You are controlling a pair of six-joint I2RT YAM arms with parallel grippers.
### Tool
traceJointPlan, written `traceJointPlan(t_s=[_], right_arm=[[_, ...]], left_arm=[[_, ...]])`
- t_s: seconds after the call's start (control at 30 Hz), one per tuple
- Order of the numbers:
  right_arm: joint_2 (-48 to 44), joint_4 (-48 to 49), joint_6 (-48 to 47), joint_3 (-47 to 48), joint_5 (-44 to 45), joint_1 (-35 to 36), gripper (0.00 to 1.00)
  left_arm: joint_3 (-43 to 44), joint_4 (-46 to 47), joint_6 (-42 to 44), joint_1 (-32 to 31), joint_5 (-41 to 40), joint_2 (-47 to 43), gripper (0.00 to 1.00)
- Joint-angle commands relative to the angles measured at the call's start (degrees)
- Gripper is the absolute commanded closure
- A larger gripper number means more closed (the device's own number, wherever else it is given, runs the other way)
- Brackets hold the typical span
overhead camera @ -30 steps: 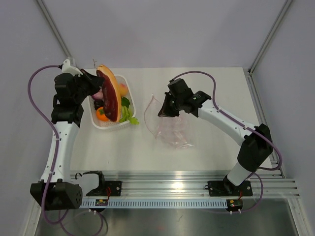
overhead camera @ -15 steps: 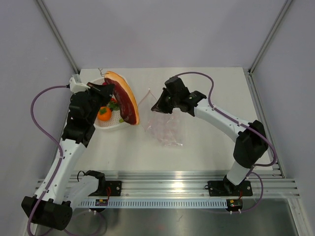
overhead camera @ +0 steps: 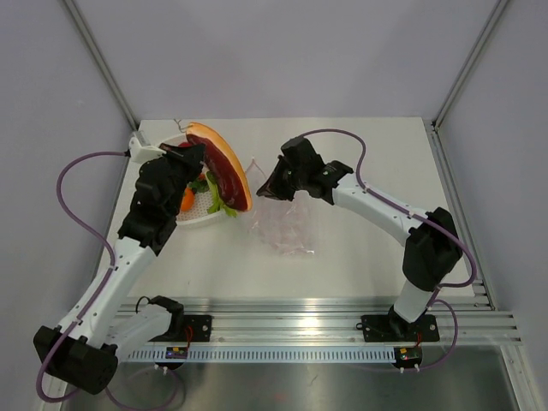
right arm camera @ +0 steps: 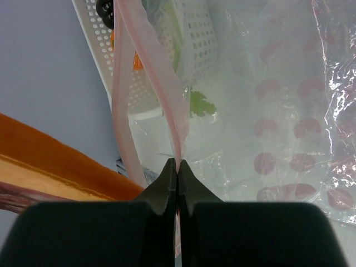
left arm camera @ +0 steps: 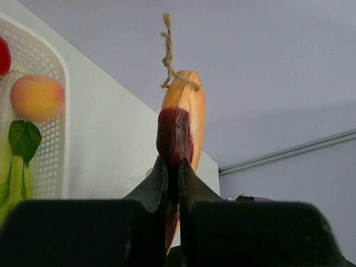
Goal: Place the food in the zip-top bag and seal the zipper
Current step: Place the fake food in the zipper food storage bag.
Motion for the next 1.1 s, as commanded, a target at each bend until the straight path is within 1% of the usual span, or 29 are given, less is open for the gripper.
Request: traceJointPlan(t_s=[0.0,0.23,0.4,0.6,0.7,0.87,1.07], right_arm=[[-0.1,1.7,1.3,2.3,-0.5,1.2,1.00],[-0.5,2.4,2.4,2.9,-0.6,2.2,1.00],[-1.3,3.0,3.1,3.1,0.3,2.7,1.00],[-0.2,3.2,3.9,5.6,0.2,2.7,1.00],[0.5,3.2,4.3,7.5,-0.1,2.7,1.00],[1.3,2.4,3.1,10.0,0.8,2.7,1.00],[1.1,3.0,1.9,11.4,0.0,2.7,1.00]], left_arm=[[1.9,5.0,-0.4,-2.0,-7.3,0.6,1.00],[0.5,6.7,3.6,-9.7,-19.5,2.8,1.00],[-3.1,8.5,3.3,-14.0,-24.6,2.8,1.00],[-2.7,10.5,9.8,-21.9,-36.9,2.8,1.00],[-2.5,11.6,13.1,-23.3,-38.9,3.6,1.00],[-4.2,10.7,11.3,-23.4,-36.8,3.1,1.00],[-6.9,9.7,9.3,-23.4,-37.6,2.2,1.00]])
